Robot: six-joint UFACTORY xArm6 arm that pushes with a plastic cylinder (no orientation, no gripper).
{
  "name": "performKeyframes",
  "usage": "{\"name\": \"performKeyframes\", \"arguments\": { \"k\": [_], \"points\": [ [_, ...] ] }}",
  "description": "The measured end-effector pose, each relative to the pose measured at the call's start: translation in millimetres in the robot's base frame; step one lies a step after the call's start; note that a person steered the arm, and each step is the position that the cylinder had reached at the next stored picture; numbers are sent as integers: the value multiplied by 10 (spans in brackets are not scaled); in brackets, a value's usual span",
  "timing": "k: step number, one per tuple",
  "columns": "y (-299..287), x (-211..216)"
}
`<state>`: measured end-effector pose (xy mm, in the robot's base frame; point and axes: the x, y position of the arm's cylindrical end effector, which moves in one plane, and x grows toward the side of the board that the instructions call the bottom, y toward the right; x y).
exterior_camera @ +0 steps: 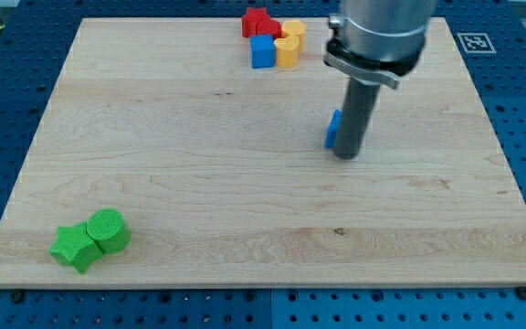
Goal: Move the blue triangle into the blue cube
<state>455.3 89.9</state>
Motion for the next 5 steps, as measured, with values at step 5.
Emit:
{"name": "performKeyframes", "arguments": {
  "k": [5],
  "points": [
    [-254,-479]
  ]
}}
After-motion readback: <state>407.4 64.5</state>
